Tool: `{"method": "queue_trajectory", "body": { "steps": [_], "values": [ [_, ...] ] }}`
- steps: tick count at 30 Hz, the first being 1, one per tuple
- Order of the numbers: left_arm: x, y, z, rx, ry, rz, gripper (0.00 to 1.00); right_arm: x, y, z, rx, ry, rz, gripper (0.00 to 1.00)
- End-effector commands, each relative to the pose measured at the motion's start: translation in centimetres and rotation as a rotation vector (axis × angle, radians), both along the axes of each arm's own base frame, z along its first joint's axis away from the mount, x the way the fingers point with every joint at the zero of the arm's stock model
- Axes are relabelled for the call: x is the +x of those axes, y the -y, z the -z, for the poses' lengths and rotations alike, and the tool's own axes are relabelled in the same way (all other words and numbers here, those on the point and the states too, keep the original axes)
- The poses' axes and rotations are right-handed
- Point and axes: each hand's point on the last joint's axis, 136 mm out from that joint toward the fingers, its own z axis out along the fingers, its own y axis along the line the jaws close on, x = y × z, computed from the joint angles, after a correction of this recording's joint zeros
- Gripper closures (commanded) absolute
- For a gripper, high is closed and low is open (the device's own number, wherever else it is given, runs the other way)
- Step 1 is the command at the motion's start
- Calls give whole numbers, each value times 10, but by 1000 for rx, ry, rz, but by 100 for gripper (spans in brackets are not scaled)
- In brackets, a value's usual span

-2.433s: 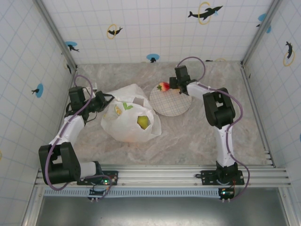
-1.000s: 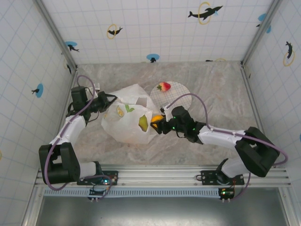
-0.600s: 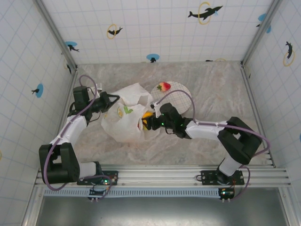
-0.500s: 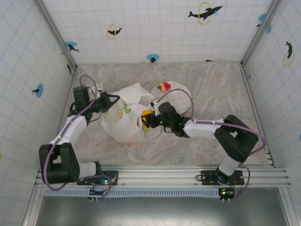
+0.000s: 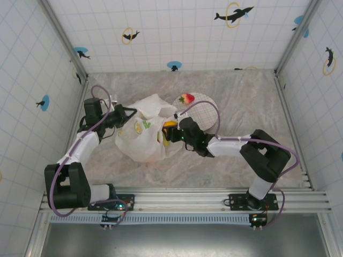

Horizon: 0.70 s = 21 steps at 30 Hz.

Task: Place the fruits into the plastic bag

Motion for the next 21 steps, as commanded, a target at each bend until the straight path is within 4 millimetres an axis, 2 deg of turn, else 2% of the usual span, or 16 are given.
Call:
{"method": "queue_trajectory", "body": {
  "steps": [1,5,9,13,21],
  "values": [
    [-3,4,-12,2,51,23,100,6,19,-6,-22,43,94,41],
    [-3,4,-12,-2,52,26,100,12,8,-8,-9,46,82,41],
    [-5,9,-13,-14,54,48,100,16,-21,-12,38,36,18,41],
    [-9,18,-16,-26,63,88,100,13,-48,-25,118,44,-64,41],
    [-14,28,-22,-60,76,130,100,18,-90,-41,241,28,-162,41]
  ]
}}
